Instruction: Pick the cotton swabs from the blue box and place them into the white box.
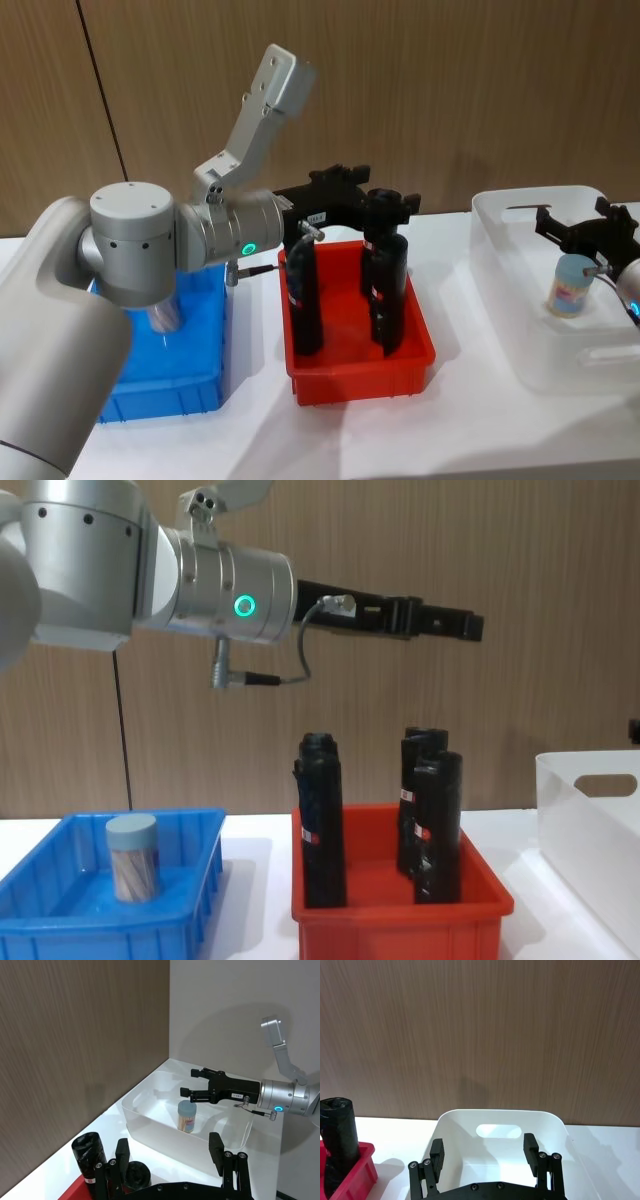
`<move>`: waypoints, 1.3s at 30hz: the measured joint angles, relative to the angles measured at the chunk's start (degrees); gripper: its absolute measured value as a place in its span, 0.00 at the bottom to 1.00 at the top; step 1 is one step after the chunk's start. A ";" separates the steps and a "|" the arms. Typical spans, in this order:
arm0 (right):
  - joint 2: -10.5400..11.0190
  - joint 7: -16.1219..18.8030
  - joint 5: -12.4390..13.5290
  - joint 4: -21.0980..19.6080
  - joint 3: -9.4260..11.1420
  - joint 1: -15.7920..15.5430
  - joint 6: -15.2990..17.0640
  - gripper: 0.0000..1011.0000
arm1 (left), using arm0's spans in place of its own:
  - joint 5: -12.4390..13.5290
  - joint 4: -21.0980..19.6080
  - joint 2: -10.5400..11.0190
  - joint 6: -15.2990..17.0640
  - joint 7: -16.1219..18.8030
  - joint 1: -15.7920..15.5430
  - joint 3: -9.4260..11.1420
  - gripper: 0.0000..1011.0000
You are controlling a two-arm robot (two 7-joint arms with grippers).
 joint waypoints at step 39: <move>2.56 -4.60 1.44 -26.48 -4.71 -19.27 1.37 0.99 | 3.46 -16.26 8.62 -14.65 24.80 19.71 2.21 0.99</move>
